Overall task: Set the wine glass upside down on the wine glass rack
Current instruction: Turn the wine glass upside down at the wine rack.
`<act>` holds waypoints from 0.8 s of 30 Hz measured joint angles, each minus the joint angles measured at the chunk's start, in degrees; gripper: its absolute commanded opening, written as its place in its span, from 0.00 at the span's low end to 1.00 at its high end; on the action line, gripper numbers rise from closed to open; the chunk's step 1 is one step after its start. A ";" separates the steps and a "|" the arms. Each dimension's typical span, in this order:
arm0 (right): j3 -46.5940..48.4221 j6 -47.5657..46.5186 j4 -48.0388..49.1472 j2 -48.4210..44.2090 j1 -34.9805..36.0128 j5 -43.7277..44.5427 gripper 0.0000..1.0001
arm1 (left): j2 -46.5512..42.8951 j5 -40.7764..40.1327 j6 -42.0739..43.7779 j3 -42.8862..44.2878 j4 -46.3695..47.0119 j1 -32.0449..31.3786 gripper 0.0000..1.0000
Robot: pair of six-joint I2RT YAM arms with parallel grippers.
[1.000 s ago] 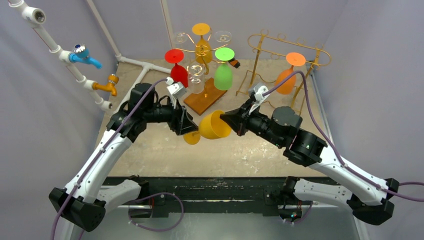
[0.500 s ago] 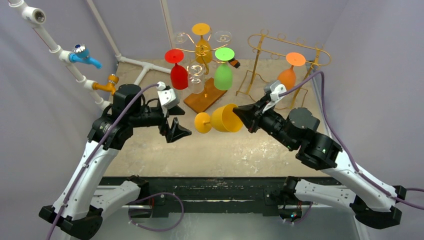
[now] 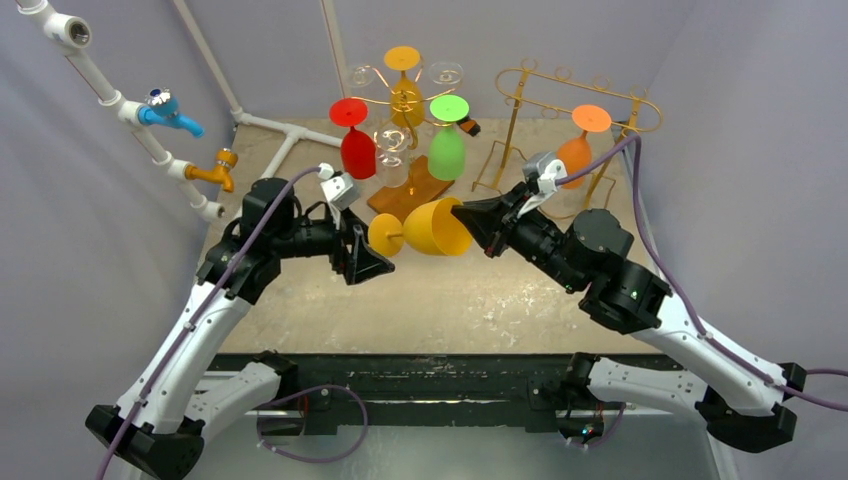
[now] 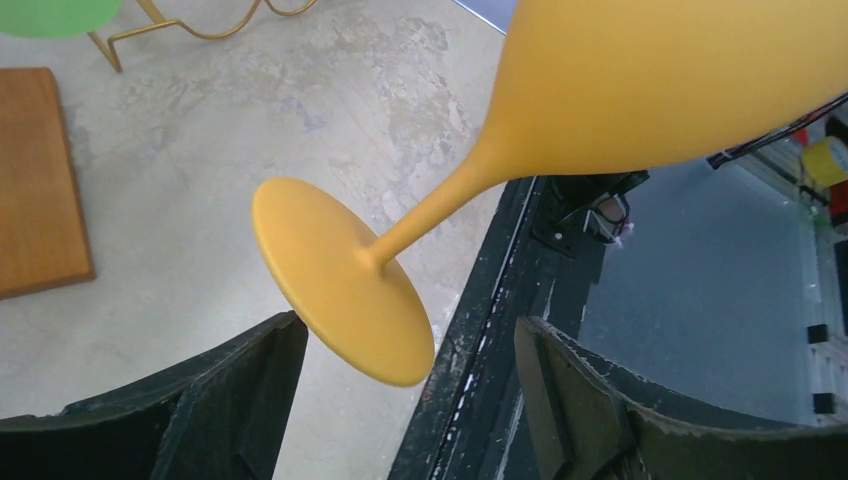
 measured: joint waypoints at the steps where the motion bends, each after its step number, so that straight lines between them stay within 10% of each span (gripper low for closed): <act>1: -0.09 0.09 0.46 0.07 0.00 -0.26 0.00 | 0.13 0.20 -1.36 -0.66 0.68 0.00 0.74; 11: -0.28 0.76 3.56 0.52 0.00 -2.80 0.00 | 0.96 2.32 -7.85 -2.05 7.74 -0.02 0.34; 15: -1.03 1.18 4.39 0.59 0.00 -3.10 0.02 | 1.95 1.29 -8.24 -2.03 8.00 0.26 0.00; 18: -1.73 1.31 4.46 0.28 0.59 -4.46 0.29 | 3.30 -1.09 -8.26 -1.73 8.09 0.85 0.00; 22: -2.40 2.71 3.48 0.26 0.79 -5.84 0.93 | 4.96 -3.61 -4.63 0.55 5.51 1.07 0.00; 24: -2.45 3.02 2.73 -0.02 0.74 -6.19 0.99 | 5.03 -3.98 -2.25 1.97 3.39 1.03 0.00</act>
